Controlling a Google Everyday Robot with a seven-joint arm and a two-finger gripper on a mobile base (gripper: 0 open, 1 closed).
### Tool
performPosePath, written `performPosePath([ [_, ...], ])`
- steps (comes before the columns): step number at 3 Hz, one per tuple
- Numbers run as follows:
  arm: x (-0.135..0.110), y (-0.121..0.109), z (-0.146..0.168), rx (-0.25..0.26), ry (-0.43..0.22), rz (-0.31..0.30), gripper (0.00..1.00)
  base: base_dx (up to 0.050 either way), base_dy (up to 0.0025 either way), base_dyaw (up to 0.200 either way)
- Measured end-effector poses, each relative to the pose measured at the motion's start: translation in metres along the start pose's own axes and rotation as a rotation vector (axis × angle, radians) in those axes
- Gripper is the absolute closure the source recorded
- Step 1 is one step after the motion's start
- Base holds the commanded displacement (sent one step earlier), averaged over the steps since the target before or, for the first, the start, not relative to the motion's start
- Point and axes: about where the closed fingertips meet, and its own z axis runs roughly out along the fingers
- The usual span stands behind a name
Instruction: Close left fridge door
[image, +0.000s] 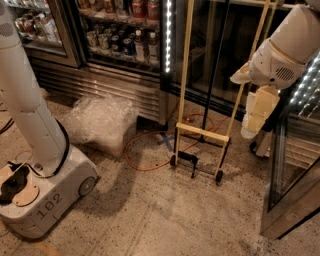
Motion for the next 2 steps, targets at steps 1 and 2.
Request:
performPosePath([
  [1,0.0,0.0,0.0,0.0,0.0,0.0,0.0,0.0,0.00007,-0.199],
  [2,0.0,0.0,0.0,0.0,0.0,0.0,0.0,0.0,-0.00001,-0.198],
])
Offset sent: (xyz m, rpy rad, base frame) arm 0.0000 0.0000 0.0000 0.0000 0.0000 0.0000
